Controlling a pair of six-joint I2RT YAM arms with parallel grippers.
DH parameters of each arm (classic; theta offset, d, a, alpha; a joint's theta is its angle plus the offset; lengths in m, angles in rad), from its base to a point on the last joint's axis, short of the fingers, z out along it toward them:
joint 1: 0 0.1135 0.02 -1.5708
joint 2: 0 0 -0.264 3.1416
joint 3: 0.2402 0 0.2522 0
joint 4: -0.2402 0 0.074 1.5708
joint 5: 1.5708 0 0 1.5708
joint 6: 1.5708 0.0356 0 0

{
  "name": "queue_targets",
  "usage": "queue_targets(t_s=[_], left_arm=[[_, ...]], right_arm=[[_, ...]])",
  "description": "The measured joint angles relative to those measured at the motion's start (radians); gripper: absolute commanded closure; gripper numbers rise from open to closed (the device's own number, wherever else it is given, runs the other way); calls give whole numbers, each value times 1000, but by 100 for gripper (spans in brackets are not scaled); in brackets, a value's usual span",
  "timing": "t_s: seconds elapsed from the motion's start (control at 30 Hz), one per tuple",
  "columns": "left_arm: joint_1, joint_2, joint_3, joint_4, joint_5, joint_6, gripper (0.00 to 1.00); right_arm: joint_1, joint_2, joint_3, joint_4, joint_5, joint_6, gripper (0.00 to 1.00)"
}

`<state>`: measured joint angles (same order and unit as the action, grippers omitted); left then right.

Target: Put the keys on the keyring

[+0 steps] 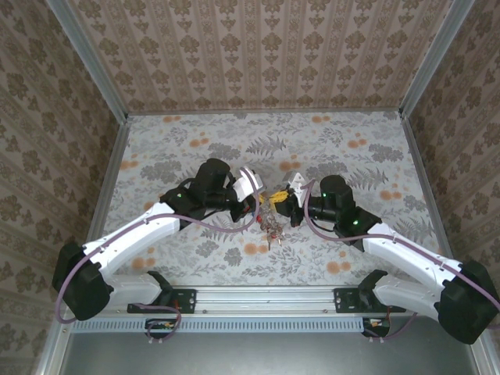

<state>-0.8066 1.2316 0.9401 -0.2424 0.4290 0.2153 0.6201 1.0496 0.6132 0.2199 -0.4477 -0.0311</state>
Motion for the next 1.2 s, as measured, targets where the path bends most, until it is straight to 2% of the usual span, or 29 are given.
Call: queue_targets(t_s=[0.33, 0.87, 1.2], left_arm=[[0, 0, 0, 4, 1, -8, 100], [-6, 37, 3, 14, 12, -13, 100], [-6, 37, 3, 27, 11, -13, 100]], right_arm=[[3, 21, 0, 38, 3, 0, 100], [13, 26, 0, 43, 162, 12, 100], [13, 13, -20, 54, 117, 11, 100]])
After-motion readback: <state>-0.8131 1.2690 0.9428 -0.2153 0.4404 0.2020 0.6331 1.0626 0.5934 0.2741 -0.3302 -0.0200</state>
